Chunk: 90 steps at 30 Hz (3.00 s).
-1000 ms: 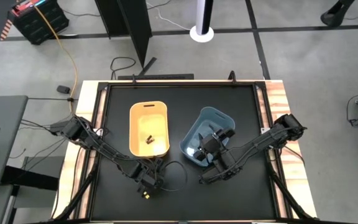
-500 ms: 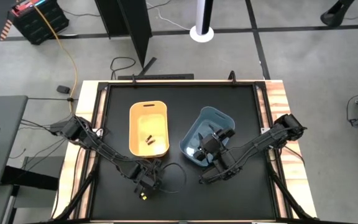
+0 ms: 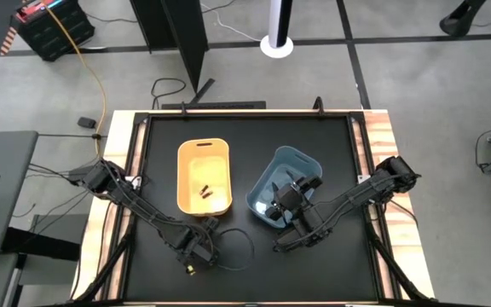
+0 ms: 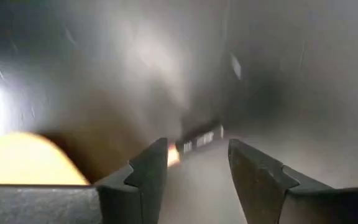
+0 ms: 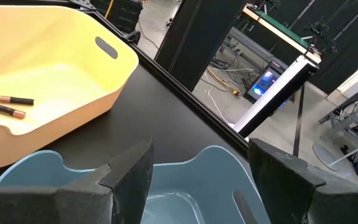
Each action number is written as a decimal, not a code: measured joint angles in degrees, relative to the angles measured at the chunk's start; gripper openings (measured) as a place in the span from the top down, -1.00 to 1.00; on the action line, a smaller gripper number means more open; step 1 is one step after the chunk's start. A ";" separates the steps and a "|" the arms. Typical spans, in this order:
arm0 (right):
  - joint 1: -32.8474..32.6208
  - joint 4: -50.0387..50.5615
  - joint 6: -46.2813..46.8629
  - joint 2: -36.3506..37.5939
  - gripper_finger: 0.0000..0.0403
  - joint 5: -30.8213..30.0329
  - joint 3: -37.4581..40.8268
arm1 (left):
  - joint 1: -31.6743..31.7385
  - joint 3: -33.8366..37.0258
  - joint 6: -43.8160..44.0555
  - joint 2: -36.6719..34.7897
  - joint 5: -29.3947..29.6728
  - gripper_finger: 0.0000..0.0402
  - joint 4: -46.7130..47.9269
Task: Sort batteries
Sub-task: Put the black battery into the yellow bin
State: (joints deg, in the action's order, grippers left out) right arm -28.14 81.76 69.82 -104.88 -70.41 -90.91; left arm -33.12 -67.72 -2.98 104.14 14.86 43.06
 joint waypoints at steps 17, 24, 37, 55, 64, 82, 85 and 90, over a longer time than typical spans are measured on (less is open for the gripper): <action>-0.34 0.01 0.07 0.00 -0.39 0.00 0.02 | -0.52 4.33 -12.00 -0.13 0.61 0.22 -2.48; -0.26 -0.43 -0.73 0.00 -0.39 0.00 0.02 | -0.24 4.32 -9.74 -0.11 0.43 0.23 -2.28; -0.26 -0.66 -0.90 0.00 -0.39 0.00 0.02 | -0.15 3.77 -1.32 -0.04 2.00 0.32 2.27; -0.26 -1.27 -1.07 0.00 -0.39 -0.02 0.02 | 0.56 7.08 -0.20 -0.20 -0.53 0.48 -1.70; -0.26 -1.27 -1.27 0.00 -0.39 -0.02 0.02 | 0.61 7.97 -0.26 -0.22 -2.52 0.93 -3.31; -0.26 -1.42 -1.33 0.00 -0.39 -0.04 0.02 | 0.24 3.06 -0.17 -0.22 -1.91 1.00 -2.09; -0.26 -1.48 -1.33 0.00 -0.39 -0.07 0.02 | 0.11 2.44 -0.19 -0.11 -2.22 0.97 -2.74; -0.37 -1.66 -1.33 0.00 -0.39 -0.07 0.02 | -0.09 1.14 -0.37 -0.04 -1.98 0.98 -2.50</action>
State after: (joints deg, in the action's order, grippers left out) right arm -28.51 80.09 68.49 -104.88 -70.48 -90.89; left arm -33.21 -66.58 -3.36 104.09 12.87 40.56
